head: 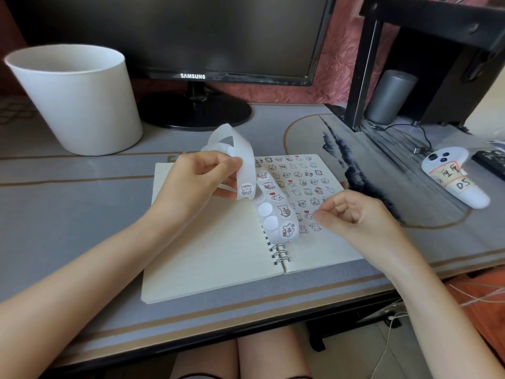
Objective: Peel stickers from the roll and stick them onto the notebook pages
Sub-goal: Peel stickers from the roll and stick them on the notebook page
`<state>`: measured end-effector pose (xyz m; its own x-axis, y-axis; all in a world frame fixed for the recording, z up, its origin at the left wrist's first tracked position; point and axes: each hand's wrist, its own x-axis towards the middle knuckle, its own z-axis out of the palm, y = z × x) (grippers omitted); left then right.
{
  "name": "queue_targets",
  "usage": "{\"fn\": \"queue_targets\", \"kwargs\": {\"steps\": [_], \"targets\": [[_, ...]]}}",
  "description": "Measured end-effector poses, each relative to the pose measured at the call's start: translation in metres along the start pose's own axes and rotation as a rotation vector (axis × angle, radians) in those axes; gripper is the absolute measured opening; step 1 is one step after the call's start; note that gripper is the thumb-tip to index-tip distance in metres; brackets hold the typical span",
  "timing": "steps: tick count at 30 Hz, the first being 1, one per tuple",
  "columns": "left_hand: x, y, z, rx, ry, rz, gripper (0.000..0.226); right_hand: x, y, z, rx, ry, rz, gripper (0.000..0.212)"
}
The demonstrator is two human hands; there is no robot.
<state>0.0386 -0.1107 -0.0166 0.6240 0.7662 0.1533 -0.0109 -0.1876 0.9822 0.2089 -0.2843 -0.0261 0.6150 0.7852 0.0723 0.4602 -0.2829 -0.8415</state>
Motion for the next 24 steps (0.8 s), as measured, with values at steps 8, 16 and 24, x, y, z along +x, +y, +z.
{"fn": "queue_targets", "kwargs": {"steps": [8,16,24], "targets": [[0.0,0.001,0.0,0.007,0.004,-0.004,0.025,-0.001,0.0,-0.004,-0.034,-0.096,0.017,0.02],[-0.001,0.002,-0.001,0.005,0.004,-0.012,0.025,0.0,-0.003,-0.003,-0.013,-0.074,0.03,0.019],[-0.002,0.005,-0.001,-0.004,0.014,-0.009,0.023,-0.002,-0.016,-0.001,-0.049,-0.045,0.004,0.014]]}}
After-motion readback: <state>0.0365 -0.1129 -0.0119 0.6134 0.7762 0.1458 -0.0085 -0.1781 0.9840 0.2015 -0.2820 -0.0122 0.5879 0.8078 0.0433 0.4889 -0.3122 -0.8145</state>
